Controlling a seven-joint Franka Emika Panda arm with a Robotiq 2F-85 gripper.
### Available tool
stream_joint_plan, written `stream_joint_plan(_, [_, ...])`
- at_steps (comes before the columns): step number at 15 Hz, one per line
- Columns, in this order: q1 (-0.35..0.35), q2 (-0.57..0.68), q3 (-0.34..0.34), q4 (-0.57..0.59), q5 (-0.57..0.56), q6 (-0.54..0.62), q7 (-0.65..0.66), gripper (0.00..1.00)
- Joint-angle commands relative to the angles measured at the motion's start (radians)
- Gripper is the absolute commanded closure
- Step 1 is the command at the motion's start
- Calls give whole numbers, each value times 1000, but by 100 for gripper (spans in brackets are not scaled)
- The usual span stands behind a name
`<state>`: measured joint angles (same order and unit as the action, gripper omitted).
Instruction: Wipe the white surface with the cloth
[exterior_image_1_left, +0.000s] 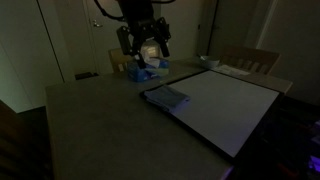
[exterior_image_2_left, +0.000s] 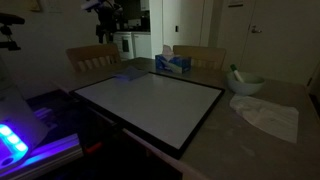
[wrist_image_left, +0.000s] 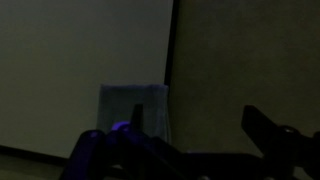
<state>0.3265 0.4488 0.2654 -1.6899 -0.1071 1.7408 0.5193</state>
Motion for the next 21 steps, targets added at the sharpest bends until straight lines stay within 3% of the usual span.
stream_joint_plan(1, [34, 30, -47, 26, 35, -23, -18, 0])
stream_joint_plan(16, [52, 186, -107, 128, 64, -110, -19, 0])
stream_joint_plan(21, [32, 280, -130, 164, 103, -38, -35, 0])
